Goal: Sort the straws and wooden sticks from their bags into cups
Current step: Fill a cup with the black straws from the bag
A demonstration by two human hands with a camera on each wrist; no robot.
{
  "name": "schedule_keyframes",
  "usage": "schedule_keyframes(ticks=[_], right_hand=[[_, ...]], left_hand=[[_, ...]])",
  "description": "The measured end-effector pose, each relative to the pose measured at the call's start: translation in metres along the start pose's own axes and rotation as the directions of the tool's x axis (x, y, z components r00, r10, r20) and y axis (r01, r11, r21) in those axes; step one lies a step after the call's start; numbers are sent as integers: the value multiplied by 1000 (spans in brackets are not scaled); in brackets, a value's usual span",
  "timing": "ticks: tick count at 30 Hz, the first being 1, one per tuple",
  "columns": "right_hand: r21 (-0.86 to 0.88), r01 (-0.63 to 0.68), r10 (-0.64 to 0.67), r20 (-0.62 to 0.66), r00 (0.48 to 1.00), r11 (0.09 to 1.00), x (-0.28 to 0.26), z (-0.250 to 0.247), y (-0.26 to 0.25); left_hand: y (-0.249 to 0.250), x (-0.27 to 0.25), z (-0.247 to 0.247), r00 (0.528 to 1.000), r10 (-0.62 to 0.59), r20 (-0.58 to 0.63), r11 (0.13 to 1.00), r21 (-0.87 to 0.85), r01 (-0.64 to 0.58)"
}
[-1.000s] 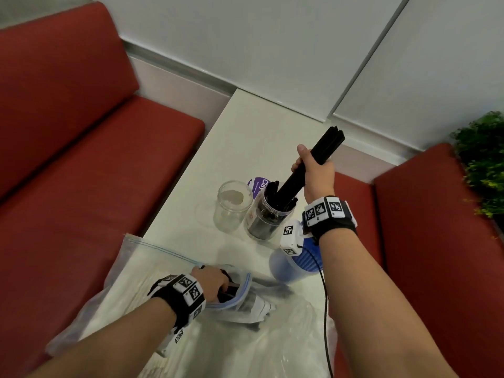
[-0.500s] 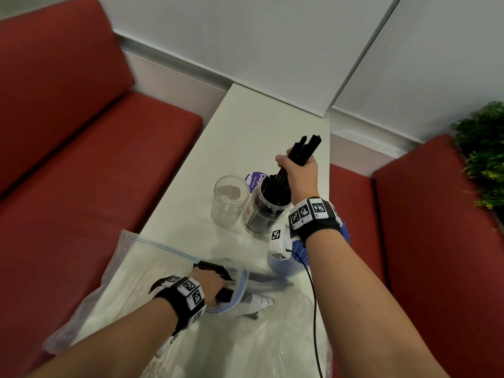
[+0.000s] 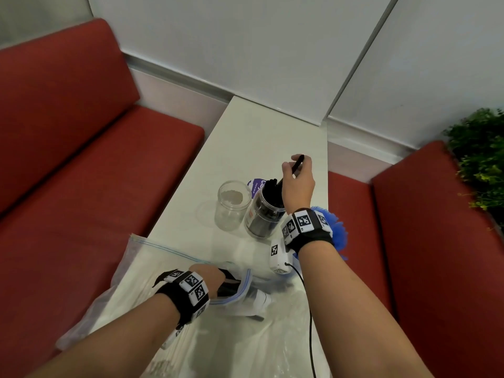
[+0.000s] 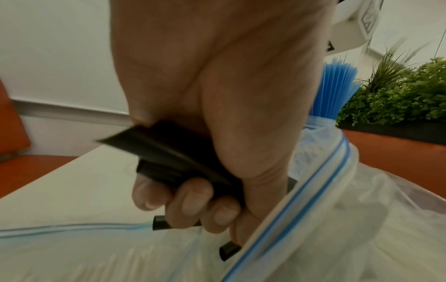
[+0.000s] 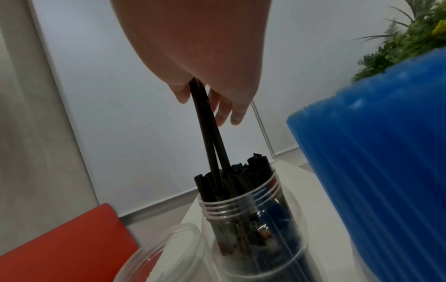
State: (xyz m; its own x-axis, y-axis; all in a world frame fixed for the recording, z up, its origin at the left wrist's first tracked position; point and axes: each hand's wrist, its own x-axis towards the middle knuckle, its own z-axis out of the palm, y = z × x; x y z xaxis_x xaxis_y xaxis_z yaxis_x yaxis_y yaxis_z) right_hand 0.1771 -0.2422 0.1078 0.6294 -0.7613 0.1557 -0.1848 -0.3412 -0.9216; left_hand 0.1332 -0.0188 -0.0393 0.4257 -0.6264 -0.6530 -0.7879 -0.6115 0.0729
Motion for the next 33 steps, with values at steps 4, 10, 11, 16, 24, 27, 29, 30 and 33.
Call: schedule_keyframes(ticks=[4,10,11,16,24,27,29,30,33], right_hand=[[-185,-227,254,137,958,956,-1,-5,7],[-321,33,22,164,986,946,-20,-9,-22],[-306,111,-58,178,982,945,-25,-11,-29],[105,108,-150,621,769,989,-80,-14,-37],[-203,122,72,745,664,971,-181,12,32],[-48,-118,121,631,766,992,-191,12,32],[4,-134,104,607,788,991,-191,11,20],[24,-123,84,599,797,992,-189,12,15],[60,-110,52,602,797,992,-184,12,-2]], left_hand=[[-1,-6,-7,1000,12,6,999,31,-13],[-5,-21,-21,998,-47,-43,991,120,52],[-6,-26,-28,997,-52,-51,990,131,58],[-12,-54,-76,990,-94,-108,985,132,108],[-4,-122,-158,974,-156,-166,973,142,180],[-11,-144,-181,945,-36,-324,998,-52,21],[-10,-151,-189,854,18,-519,977,-173,-126],[-7,-152,-189,801,23,-598,962,-204,-180],[5,-154,-184,669,-4,-743,930,-248,-270]])
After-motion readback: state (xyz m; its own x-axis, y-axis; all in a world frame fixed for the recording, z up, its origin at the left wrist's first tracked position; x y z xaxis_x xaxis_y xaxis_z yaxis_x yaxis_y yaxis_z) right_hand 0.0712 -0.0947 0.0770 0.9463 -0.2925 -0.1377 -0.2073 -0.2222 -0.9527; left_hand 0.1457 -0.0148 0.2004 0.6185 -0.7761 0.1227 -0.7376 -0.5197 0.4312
